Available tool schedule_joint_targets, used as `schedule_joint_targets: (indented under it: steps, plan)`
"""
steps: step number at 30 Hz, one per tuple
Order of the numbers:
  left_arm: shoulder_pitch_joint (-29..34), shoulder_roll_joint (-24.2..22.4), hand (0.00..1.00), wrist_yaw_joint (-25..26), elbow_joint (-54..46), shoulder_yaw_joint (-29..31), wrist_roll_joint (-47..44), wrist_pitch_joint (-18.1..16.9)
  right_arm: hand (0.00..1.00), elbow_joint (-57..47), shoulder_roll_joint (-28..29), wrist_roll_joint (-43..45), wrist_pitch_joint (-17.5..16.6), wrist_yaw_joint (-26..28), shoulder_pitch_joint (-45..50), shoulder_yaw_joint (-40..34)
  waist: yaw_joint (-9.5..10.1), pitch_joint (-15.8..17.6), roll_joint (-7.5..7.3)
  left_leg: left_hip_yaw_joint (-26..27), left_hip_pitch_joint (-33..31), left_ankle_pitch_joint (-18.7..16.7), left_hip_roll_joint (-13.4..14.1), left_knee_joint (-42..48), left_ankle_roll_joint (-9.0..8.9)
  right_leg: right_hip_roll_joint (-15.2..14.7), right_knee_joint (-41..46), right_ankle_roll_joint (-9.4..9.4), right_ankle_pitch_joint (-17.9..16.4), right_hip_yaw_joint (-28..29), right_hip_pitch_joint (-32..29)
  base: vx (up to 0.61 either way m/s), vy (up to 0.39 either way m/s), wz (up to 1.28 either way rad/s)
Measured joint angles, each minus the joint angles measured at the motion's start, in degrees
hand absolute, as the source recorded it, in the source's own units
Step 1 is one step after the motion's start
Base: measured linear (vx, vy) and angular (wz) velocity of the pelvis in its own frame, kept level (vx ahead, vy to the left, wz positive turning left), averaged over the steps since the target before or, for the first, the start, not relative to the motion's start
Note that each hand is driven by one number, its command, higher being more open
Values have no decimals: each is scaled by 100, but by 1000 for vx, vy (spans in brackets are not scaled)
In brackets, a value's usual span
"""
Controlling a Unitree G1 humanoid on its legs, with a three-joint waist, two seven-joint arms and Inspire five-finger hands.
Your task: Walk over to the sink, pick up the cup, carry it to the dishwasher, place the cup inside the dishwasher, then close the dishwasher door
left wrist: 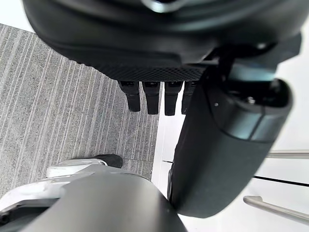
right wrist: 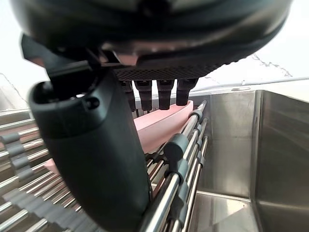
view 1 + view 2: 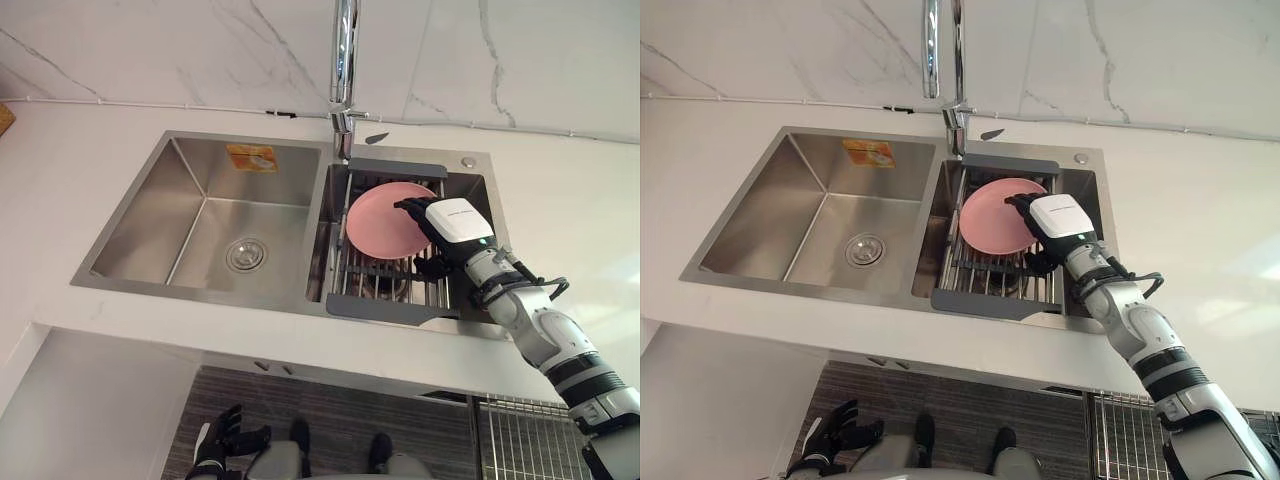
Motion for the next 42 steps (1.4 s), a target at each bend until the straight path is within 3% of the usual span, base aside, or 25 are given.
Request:
schedule_joint_targets:
  steps: [9,10,31,42]
  plan:
    - [-1,-24,90,0,2,-2,-1,-25,90,261,170,-25,105,-74,-292,2,5,32,56,-51,-50,16,-10,-5,11,-5,4,1,1,-52,-27,-4,-2,2]
    - [-1,-26,90,0,2,-2,-1,-29,30,340,217,-63,125,-104,-356,2,6,37,64,-53,-53,19,-11,-7,10,-5,4,1,1,-55,-30,0,0,0]
    - [-33,-13,90,-7,24,-2,-7,-105,30,539,317,141,181,-294,-914,47,20,79,101,-82,-159,178,-31,-172,-3,-21,4,20,49,-87,-199,-11,-1,1]
    - [-32,-18,90,-6,28,23,0,85,30,-998,768,744,157,-263,252,-799,-82,87,87,-31,197,146,-30,-313,-56,-26,-12,39,54,-26,72,3,3,-2]
